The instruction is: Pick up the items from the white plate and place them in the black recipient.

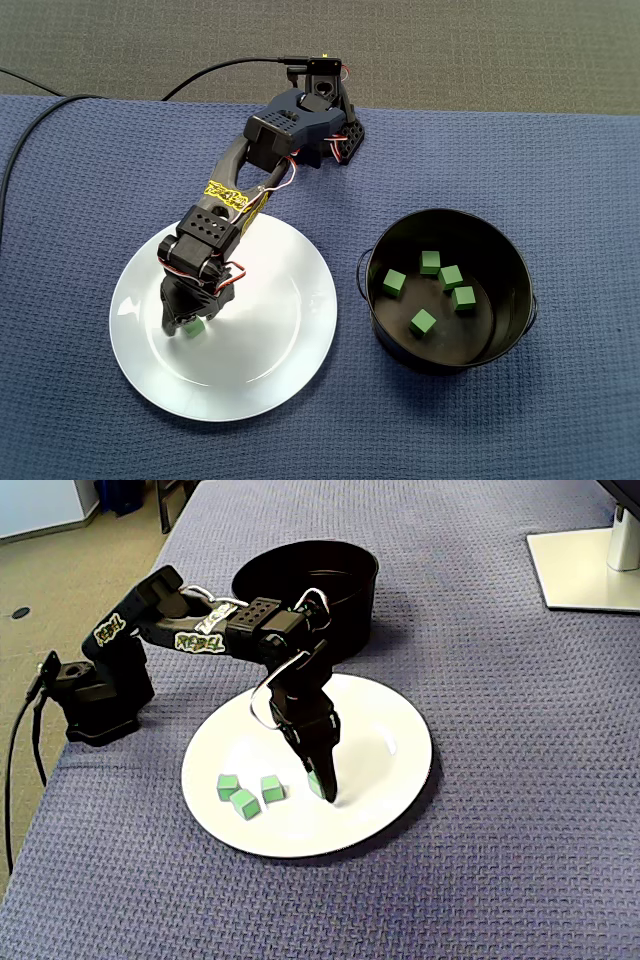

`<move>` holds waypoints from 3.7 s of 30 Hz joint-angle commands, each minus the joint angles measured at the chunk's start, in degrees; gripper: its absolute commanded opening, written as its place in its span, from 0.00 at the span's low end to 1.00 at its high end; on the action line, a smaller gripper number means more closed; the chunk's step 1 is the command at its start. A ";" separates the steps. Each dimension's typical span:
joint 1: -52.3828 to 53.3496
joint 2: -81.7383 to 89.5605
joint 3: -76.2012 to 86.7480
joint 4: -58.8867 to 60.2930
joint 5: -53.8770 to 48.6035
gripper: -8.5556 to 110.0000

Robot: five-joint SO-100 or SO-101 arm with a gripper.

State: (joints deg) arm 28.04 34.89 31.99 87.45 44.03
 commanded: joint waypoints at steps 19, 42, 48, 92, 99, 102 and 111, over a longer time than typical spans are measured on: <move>3.60 25.14 -19.16 5.01 -22.15 0.07; -54.58 59.15 50.45 -22.76 -65.30 0.07; -56.87 53.09 56.25 -26.54 -65.21 0.09; 21.36 38.06 45.53 -8.44 -162.60 0.44; 19.16 35.24 47.29 -12.74 -159.87 0.46; 18.46 34.98 47.81 -13.62 -159.17 0.47; 16.35 34.10 49.66 -14.59 -156.53 0.42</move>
State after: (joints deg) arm 45.88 68.64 81.30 74.00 -113.82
